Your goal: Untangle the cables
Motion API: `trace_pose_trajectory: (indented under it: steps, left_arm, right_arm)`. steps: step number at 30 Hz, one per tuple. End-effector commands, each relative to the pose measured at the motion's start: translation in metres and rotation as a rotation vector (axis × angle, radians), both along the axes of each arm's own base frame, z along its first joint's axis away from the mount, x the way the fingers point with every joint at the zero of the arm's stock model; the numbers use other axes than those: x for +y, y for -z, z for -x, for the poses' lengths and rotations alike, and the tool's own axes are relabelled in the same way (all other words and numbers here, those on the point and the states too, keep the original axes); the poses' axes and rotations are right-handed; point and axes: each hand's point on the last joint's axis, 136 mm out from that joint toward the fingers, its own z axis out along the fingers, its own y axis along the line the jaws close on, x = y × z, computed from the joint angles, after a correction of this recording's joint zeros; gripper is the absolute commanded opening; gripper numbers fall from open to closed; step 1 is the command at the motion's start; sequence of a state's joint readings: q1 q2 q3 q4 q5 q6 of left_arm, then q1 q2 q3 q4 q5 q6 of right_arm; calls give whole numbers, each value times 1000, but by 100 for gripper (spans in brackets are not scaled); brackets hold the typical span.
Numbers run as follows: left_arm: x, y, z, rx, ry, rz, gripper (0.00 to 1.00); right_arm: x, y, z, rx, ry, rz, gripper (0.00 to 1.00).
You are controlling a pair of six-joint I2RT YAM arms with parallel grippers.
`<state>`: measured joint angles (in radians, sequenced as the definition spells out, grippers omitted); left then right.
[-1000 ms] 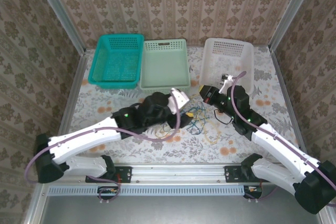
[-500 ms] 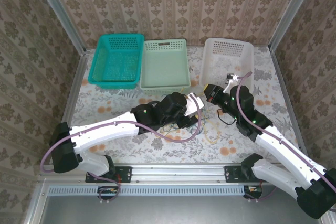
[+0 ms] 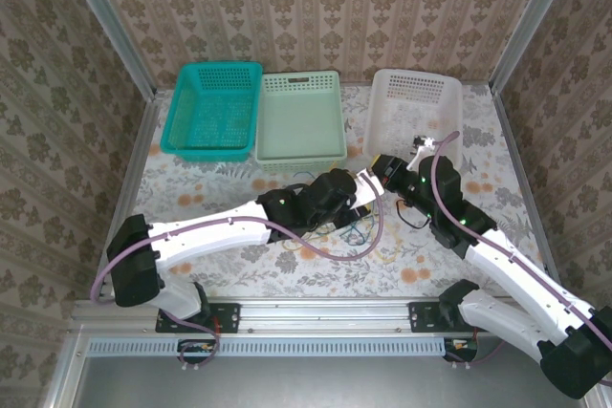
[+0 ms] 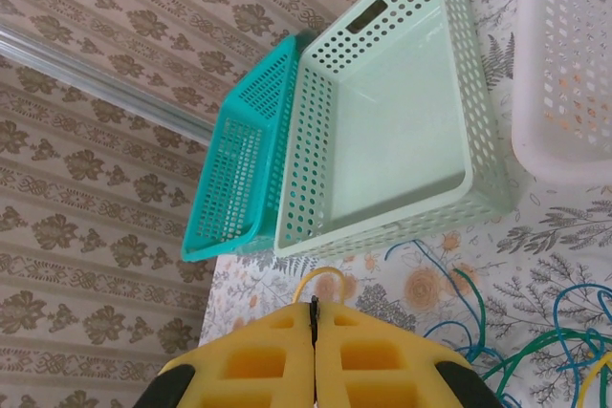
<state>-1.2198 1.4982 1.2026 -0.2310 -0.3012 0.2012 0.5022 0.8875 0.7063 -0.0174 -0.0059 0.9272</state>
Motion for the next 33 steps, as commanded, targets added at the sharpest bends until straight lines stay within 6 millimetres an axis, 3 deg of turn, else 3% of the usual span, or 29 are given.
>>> trace_pose_trajectory:
  steps: [1,7,11,19,26,33]
  left_arm:
    - [-10,-21,-2,-60,1,40,51]
    - [-7,-24,-5,-73,-18,54,23]
    - [6,-31,-2,-74,-35,85,5]
    - [54,-55,25,-31,9,275,0]
    - [131,-74,31,-43,-100,475,0]
    - [219,-62,14,-76,-372,488,0]
  right_arm:
    - [0,-18,4,-31,1,-31,0]
    - [-1,-14,5,-22,0,-21,0]
    - [-14,-12,7,-21,41,39,0]
    - [-69,4,-5,41,182,115,0]
    - [-113,18,-10,90,316,120,0]
    - [-146,27,-5,120,389,60,0]
